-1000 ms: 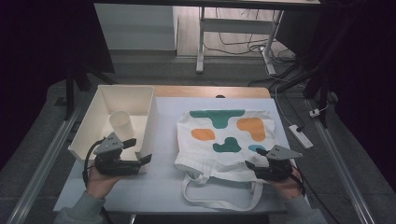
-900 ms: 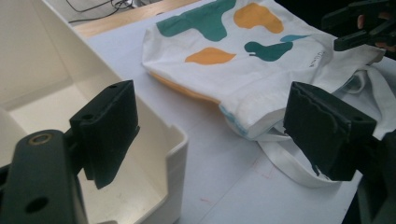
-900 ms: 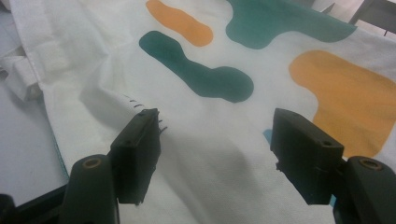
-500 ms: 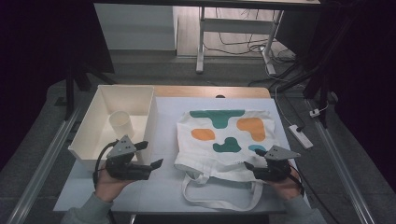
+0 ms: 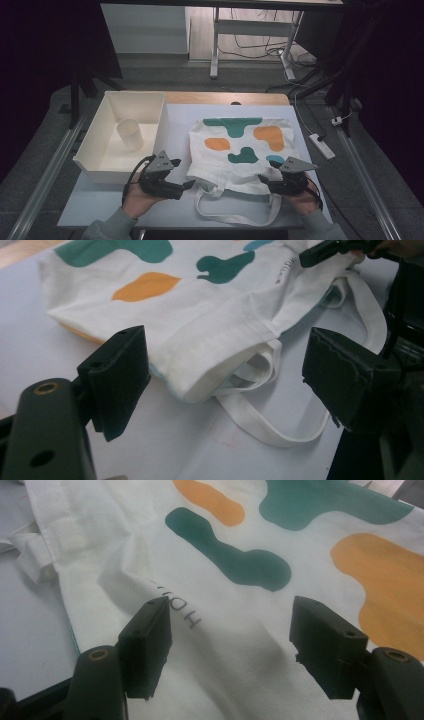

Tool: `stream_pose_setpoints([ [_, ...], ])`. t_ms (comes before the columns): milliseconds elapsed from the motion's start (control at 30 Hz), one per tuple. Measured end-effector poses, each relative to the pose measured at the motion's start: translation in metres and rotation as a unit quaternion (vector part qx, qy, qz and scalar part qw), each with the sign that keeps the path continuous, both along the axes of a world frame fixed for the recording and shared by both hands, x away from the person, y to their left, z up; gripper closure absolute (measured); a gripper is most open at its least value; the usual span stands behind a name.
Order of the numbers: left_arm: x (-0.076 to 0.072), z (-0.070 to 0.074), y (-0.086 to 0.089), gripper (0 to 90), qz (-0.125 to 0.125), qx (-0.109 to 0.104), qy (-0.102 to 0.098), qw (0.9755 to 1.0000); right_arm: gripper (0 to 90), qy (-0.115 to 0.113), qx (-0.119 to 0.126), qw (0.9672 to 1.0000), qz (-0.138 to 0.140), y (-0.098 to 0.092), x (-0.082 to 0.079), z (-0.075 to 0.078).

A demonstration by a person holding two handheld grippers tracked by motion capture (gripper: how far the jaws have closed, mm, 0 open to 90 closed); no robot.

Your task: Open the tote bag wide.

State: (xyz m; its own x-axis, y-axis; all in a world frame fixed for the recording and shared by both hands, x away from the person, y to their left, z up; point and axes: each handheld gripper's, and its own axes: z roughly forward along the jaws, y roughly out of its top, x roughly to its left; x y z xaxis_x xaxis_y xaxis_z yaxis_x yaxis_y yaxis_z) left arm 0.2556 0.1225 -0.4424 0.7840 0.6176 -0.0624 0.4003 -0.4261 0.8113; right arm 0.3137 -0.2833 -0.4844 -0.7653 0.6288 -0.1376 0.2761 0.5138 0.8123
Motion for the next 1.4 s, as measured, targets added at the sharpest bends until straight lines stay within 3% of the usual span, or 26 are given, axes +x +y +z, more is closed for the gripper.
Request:
stream_pose_setpoints([
  [300,-0.001,-0.012,-0.032,19.7,-0.039,0.027,0.013,0.9988,33.5,-0.003,-0.002,1.0000,0.008,0.004,-0.002,0.000],
  [567,0.001,-0.027,-0.058,22.9,-0.071,0.048,0.030,0.9958,33.5,-0.002,-0.003,0.9999,0.010,0.006,-0.002,-0.001],
  [833,0.000,-0.039,-0.078,31.5,-0.107,0.073,0.045,0.9906,33.5,-0.002,-0.002,0.9999,0.010,0.007,-0.002,-0.001],
  [1200,0.005,-0.051,-0.095,39.0,-0.109,0.102,0.062,0.9869,33.5,-0.002,-0.004,0.9999,0.011,0.007,-0.002,-0.002],
  [1400,0.010,-0.055,-0.097,43.0,-0.093,0.112,0.070,0.9869,33.4,-0.002,-0.004,0.9999,0.011,0.007,-0.002,-0.002],
])
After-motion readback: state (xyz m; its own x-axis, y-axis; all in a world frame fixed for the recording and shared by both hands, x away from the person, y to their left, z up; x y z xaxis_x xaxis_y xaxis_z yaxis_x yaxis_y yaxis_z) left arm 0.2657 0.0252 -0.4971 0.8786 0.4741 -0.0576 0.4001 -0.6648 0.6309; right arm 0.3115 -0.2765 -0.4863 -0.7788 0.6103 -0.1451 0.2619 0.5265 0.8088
